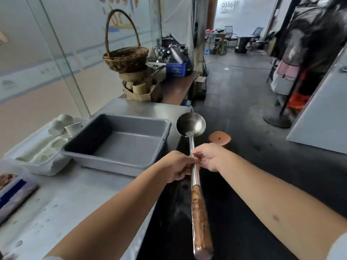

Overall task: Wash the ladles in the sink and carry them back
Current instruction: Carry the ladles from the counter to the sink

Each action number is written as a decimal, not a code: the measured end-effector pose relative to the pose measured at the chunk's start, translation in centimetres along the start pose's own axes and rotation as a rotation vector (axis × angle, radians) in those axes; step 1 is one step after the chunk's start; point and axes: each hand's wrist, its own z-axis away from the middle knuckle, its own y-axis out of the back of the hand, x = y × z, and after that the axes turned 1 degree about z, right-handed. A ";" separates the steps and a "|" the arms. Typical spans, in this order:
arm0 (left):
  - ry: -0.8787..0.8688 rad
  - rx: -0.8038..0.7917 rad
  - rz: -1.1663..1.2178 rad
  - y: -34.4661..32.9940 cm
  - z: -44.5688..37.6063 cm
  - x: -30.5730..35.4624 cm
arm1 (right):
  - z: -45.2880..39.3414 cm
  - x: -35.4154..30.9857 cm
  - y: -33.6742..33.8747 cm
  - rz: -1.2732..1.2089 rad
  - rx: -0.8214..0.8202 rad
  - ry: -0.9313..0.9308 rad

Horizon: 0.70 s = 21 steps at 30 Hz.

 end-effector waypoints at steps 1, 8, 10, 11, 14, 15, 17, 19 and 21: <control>0.003 -0.040 -0.021 -1.9 -0.6 0.3 | 0.6 0.3 2.1 -0.025 0.031 0.004; 0.033 -0.306 -0.210 -19.3 -2.7 1.7 | 6.4 3.9 19.6 -0.204 0.289 0.028; 0.027 -0.327 -0.221 -21.7 -3.1 1.6 | 7.3 4.7 21.9 -0.215 0.322 0.018; 0.029 -0.359 -0.254 -24.3 -3.3 1.5 | 8.6 5.4 24.3 -0.241 0.349 0.019; 0.037 -0.433 -0.308 -31.2 -3.5 0.9 | 11.8 7.5 30.4 -0.322 0.430 0.035; 0.047 -0.472 -0.319 -34.4 -3.1 0.6 | 13.5 8.6 33.1 -0.341 0.468 0.034; 0.038 -0.529 -0.355 -38.9 -2.4 0.1 | 15.8 10.2 36.9 -0.371 0.521 0.038; 0.040 -0.582 -0.378 -43.4 -1.5 -0.3 | 17.9 12.1 40.7 -0.407 0.584 0.044; 0.050 -0.644 -0.407 -48.2 -0.9 -1.0 | 20.2 14.0 44.6 -0.453 0.642 0.050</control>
